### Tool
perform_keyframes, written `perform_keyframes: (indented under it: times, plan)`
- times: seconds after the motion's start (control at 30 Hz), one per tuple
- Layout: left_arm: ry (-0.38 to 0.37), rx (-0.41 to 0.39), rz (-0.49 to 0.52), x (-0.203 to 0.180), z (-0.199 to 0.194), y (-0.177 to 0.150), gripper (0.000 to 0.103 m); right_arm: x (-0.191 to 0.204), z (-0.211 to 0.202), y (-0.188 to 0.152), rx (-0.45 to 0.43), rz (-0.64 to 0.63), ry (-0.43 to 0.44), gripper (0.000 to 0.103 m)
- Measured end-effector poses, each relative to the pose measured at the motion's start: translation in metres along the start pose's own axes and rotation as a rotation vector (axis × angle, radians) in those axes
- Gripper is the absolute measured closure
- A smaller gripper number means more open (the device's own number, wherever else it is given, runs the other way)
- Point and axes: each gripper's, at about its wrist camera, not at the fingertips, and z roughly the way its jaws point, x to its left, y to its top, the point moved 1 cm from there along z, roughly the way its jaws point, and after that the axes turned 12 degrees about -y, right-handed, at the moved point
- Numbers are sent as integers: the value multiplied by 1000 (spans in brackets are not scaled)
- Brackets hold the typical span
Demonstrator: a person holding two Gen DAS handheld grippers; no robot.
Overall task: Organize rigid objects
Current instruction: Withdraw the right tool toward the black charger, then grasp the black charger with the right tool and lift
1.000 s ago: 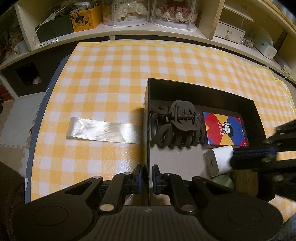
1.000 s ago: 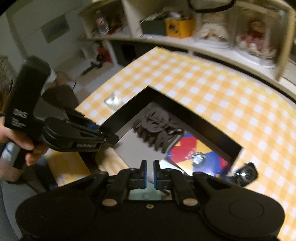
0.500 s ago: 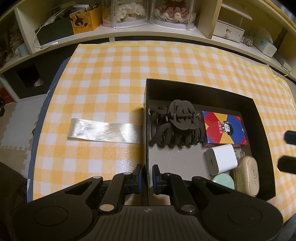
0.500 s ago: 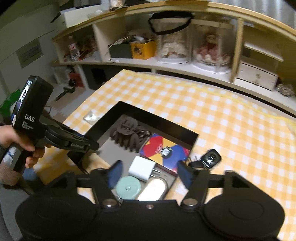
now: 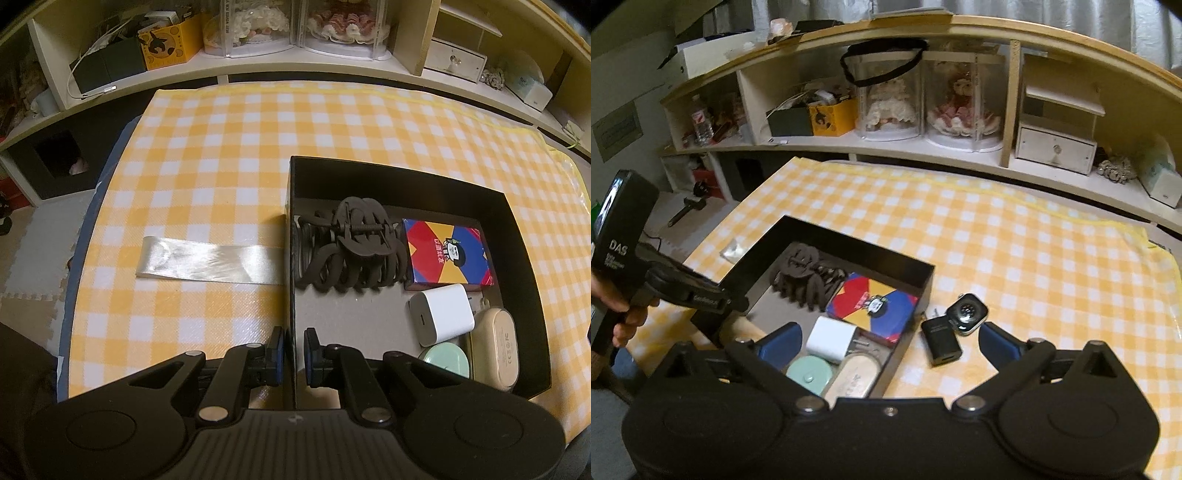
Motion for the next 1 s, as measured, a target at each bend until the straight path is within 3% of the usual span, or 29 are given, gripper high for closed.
perform_keyframes:
  times: [0.4,0.6,0.63,0.77,0.87,1.0]
  plan:
    - [10,2,10,-2,0,0,92,-55,22,0,2,140,-131,0]
    - [13,2,13,-3,0,-1,92,-72,40,-2,35,145,-204,1]
    - [13,2,13,-3,0,0,92,-73,43,-1,43,140,-207,6]
    - [13,2,13,-3,0,0,92,-73,59,1,61,64,-148,51]
    - [13,2,13,-3,0,0,92,-68,73,0,79,19,-73,58]
    - [14,2,15,-4,0,-1,92,-50,87,-1,94,-70,-5,60]
